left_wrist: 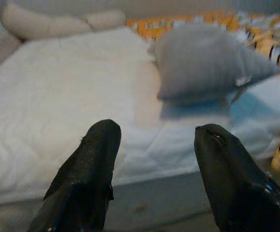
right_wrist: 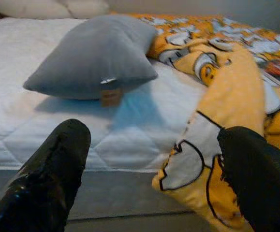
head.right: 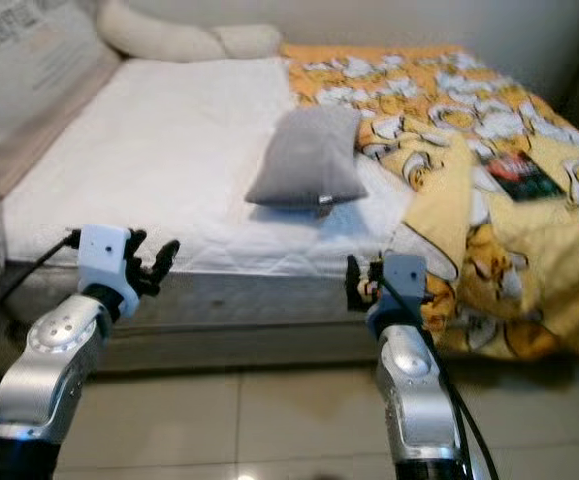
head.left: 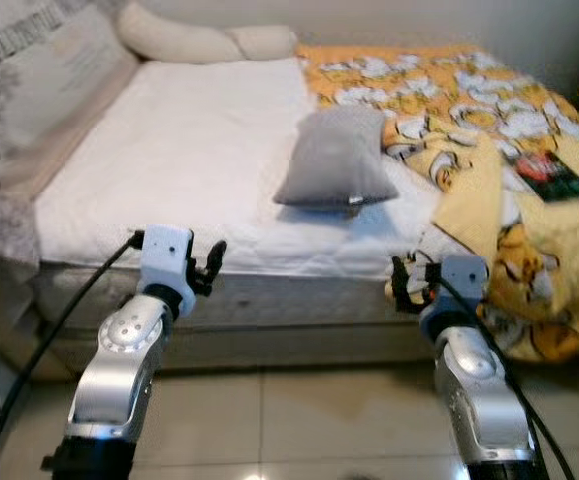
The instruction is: Clean up the room
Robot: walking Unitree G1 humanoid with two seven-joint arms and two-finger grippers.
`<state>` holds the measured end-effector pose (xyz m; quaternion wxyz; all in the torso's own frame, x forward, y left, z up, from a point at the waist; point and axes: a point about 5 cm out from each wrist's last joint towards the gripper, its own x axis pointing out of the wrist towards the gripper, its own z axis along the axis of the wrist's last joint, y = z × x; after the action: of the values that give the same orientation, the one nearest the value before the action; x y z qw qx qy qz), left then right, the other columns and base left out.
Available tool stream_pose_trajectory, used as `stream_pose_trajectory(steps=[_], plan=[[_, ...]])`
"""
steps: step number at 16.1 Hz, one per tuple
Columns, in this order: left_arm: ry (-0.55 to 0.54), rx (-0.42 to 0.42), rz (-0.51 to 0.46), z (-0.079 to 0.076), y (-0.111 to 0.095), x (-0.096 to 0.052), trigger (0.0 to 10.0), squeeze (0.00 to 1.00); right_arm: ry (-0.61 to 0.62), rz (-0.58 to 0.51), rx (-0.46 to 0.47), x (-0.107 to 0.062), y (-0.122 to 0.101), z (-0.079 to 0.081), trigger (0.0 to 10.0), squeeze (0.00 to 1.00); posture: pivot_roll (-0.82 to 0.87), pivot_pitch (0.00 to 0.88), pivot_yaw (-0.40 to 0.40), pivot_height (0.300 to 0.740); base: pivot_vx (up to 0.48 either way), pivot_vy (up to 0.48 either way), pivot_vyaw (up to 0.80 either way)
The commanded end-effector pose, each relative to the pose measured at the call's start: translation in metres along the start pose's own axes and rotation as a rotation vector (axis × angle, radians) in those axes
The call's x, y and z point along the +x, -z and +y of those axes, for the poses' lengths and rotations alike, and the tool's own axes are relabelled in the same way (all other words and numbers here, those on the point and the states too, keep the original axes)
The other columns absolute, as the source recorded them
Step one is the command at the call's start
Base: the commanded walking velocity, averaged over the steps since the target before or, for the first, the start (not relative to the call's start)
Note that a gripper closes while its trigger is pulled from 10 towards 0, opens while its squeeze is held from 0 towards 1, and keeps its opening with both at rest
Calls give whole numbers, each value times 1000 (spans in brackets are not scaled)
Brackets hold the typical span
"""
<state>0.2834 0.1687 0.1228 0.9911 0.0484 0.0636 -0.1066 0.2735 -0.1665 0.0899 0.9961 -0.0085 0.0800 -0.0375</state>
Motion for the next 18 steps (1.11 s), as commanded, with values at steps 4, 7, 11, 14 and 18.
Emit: stream_pose_trajectory(steps=[4, 7, 11, 14, 18], plan=[[-11, -3, 4, 3, 0, -1, 10000, 0, 8, -13, -10, 2, -4, 1, 10000, 0, -47, 0, 18, 740, 125, 0, 0], [-13, -8, 1, 4, 0, 0, 10000, 0, 8, -16, -13, 3, -4, 0, 10000, 0, -48, 0, 18, 740, 290, 0, 0], [-21, -19, 1, 5, 0, 0, 10000, 0, 10, -14, -6, 5, -6, -1, 10000, 0, -48, 0, 15, 740, 340, 0, 0], [-23, -20, 2, 6, 0, 1, 10000, 0, 9, -18, -14, 6, -8, -1, 10000, 0, -49, 0, 16, 740, 349, 0, -800], [-28, -20, 3, 7, -1, 3, 10000, 0, 14, -27, -19, 9, -11, -3, 10000, 0, -50, 0, 19, 740, 351, 0, 0]])
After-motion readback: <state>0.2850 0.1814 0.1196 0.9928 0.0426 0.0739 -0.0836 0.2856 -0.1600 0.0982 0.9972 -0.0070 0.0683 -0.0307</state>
